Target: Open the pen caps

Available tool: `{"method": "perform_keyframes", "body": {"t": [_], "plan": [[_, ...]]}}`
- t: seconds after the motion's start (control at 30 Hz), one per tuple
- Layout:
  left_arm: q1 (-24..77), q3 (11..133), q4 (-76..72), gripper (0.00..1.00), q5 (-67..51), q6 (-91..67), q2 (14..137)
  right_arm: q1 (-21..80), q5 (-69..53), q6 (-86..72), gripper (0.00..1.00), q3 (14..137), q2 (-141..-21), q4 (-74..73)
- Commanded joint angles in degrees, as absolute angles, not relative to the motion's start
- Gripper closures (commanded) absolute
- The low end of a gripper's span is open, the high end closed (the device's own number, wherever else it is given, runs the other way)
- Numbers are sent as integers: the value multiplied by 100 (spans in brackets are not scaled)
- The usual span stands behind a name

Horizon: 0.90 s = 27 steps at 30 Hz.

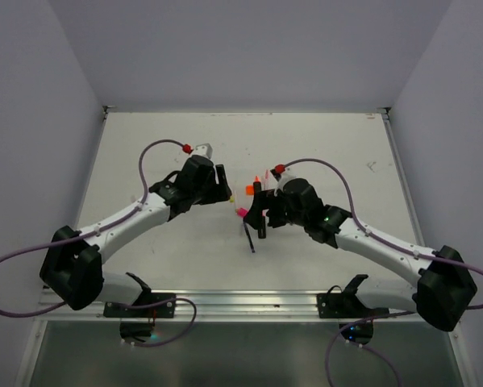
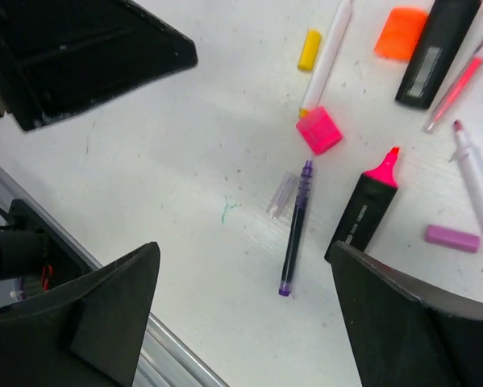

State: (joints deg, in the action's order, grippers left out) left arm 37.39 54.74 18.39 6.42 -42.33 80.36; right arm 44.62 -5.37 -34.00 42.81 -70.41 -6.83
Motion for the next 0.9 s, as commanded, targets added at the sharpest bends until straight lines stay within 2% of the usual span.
{"method": "perform_keyframes", "body": {"t": [0.0, 0.07, 0.1, 0.17, 0.23, 0.43, 0.53, 0.7, 0.87], "plan": [[3306, 5537, 2539, 27, 1327, -3789, 7674, 4474, 87, -2998, 8, 4289, -6593, -835], [2849, 5388, 2698, 20, 1388, -3648, 7542, 4491, 167, -2953, 3, 4237, -6391, -853], [2595, 5344, 2829, 11, 1580, -3621, 7428, 4483, 202, -2953, 1, 4184, -6320, -844], [2365, 5265, 2944, 2, 1818, -3481, 7339, 4474, 220, -2962, 1, 4087, -6206, -765], [2005, 5177, 3015, 0, 1951, -3367, 7313, 4474, 228, -2988, 2, 3964, -6074, -695], [915, 4992, 2901, 0, 2012, -3138, 7628, 4474, 307, -2909, 1, 3762, -5959, -694], [414, 5009, 2786, 4, 1996, -3015, 7997, 4474, 412, -2813, 2, 3692, -5863, -729], [-342, 5194, 2549, 13, 1679, -2804, 8691, 4474, 457, -2663, 2, 3534, -5775, -694], [-641, 5677, 2575, 26, 1547, -2698, 9464, 4474, 396, -2681, 1, 3411, -5792, -659]]}}
